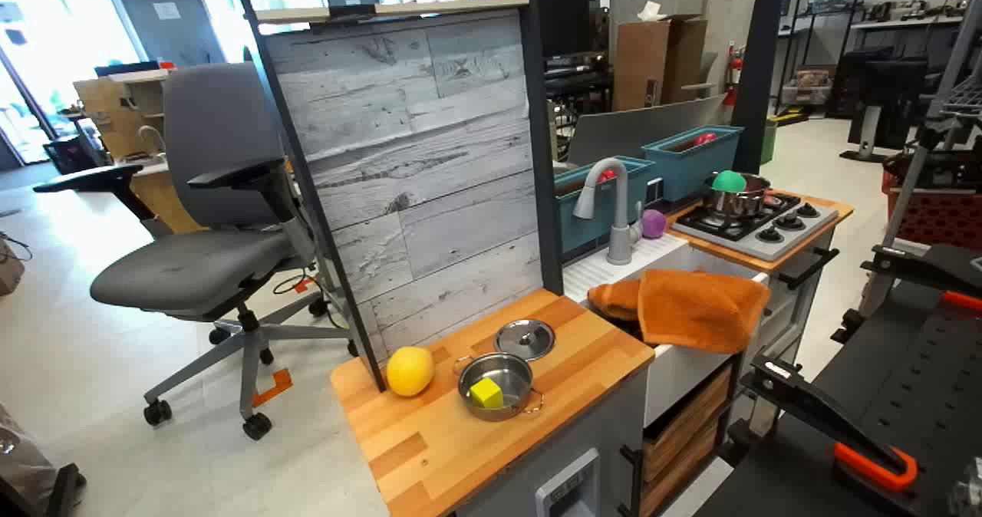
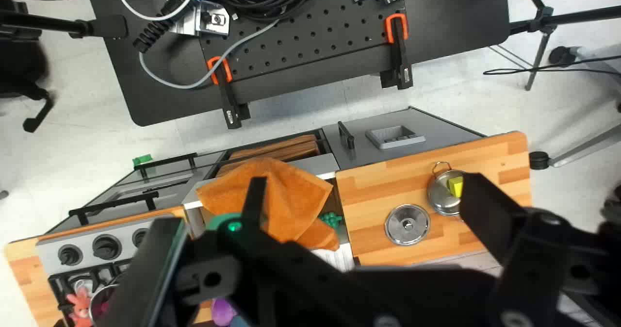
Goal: Pick up the cloth from the sink and hung it on the black object
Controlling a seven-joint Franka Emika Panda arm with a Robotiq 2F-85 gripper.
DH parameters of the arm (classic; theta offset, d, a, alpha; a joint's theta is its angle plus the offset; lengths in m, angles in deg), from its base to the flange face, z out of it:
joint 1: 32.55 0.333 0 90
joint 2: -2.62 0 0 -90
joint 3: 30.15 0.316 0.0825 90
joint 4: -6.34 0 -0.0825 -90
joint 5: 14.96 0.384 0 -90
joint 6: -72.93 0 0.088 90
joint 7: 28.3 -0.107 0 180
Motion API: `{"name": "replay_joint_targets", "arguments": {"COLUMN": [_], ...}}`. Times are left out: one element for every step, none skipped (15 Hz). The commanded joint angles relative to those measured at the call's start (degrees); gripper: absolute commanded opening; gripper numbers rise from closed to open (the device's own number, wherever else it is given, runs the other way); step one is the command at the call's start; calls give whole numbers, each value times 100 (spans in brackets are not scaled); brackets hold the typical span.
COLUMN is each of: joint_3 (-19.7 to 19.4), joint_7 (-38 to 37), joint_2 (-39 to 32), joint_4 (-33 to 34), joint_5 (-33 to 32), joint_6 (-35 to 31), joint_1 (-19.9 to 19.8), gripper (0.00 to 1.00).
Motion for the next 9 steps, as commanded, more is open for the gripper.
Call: {"name": "replay_joint_targets", "arguments": {"joint_3": [-15, -15, -15, -15, -15, -15, -15, -10, 14], "joint_7": [-6, -6, -6, -6, -6, -6, -6, -20, -58], "joint_2": [-4, -4, -4, -4, -4, -4, -4, -74, -312], "joint_4": [16, 19, 20, 21, 21, 21, 21, 52, 163], "joint_5": [-8, -8, -8, -8, -8, -8, -8, -5, -12], "joint_6": [14, 14, 14, 14, 14, 14, 14, -43, -119], "joint_1": [17, 17, 17, 17, 17, 17, 17, 14, 9], "gripper": [100, 100, 100, 100, 100, 100, 100, 100, 100]}}
